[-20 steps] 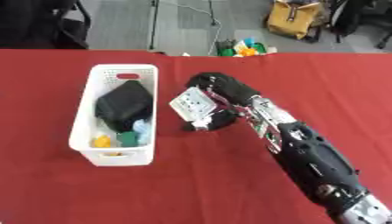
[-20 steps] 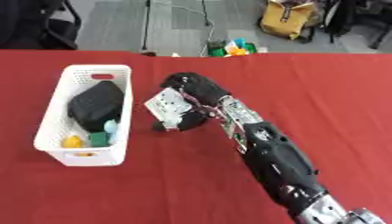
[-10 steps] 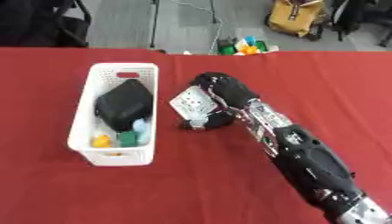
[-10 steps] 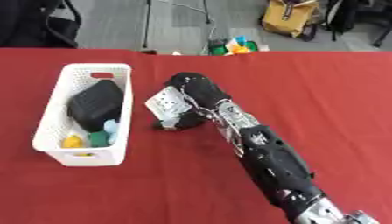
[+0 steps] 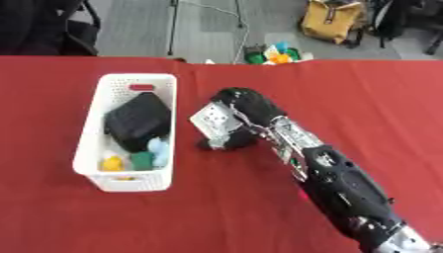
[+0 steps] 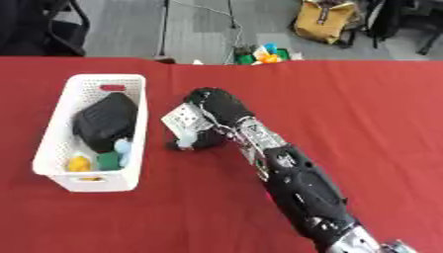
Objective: Pick up objects on the table and place them in the box.
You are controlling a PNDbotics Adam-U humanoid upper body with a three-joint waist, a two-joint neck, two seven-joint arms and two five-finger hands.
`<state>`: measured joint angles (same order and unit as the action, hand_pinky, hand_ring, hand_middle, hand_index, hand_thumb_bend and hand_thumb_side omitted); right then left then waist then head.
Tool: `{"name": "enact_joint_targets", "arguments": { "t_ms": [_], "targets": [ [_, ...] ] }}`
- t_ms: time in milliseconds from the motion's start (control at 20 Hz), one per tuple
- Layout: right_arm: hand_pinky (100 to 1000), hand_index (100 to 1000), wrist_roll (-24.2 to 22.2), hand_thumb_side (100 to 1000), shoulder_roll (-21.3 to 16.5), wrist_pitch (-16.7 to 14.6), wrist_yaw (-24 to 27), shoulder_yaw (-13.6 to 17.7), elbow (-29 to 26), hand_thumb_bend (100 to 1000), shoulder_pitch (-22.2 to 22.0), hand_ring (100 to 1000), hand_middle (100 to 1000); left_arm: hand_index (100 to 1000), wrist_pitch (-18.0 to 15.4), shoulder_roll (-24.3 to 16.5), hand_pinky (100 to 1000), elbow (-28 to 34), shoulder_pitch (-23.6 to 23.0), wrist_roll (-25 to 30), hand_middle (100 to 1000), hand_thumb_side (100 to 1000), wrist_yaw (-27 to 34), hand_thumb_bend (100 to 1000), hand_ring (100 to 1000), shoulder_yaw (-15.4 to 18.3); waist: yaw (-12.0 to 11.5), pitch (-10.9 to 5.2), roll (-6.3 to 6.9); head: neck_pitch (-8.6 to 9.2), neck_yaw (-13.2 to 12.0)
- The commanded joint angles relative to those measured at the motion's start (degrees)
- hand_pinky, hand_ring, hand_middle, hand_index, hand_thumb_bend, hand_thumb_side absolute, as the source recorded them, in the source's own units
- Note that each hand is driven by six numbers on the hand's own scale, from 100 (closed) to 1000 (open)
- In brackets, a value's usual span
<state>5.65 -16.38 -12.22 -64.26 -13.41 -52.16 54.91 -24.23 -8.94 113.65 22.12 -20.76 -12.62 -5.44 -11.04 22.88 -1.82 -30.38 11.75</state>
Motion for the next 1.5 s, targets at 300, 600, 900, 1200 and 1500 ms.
{"name": "enact_joint_targets", "arguments": {
  "t_ms": [300, 600, 900, 1200, 1500],
  "targets": [
    [827, 794, 6.53, 949, 0.66, 5.37, 4.17, 0.97, -3.48, 708, -0.12, 851, 634, 778, -0.01, -0.1, 501, 0.94, 0.44, 0.16, 948, 1000, -0.2, 123, 945, 0.03, 0.49, -1.31, 0.23, -0.3, -0.31],
    [822, 797, 3.57, 955, 1.45, 7.54, 7.66, 0.29, -5.67, 698, -0.95, 851, 631, 778, 0.19, -0.21, 503, 0.94, -0.05, 0.15, 947, 1000, -0.42, 123, 944, 0.07, 1.23, -2.2, 0.13, -1.1, -0.89],
    [823, 801, 1.97, 981, 0.97, 8.66, 10.82, 0.04, -8.45, 696, -1.19, 859, 634, 778, 0.24, -0.17, 505, 0.94, -0.1, 0.22, 946, 1000, -0.29, 125, 942, 0.01, 1.43, -2.78, 0.02, -1.22, -0.94],
    [834, 788, 6.55, 973, 4.02, 11.76, 7.56, 1.74, -13.18, 675, -3.28, 869, 582, 778, 0.4, -0.08, 506, 0.94, -0.09, 0.41, 947, 1000, -0.02, 127, 943, -0.07, 1.76, -3.43, -0.22, -2.61, -0.61],
    [851, 779, 10.27, 966, 7.27, 14.0, -3.85, 3.63, -15.24, 687, -5.83, 880, 530, 778, 0.39, 0.14, 509, 0.94, 0.27, 0.63, 947, 1000, 0.35, 129, 941, -0.19, 1.81, -3.83, -0.7, -3.44, -0.16]
  ]
}}
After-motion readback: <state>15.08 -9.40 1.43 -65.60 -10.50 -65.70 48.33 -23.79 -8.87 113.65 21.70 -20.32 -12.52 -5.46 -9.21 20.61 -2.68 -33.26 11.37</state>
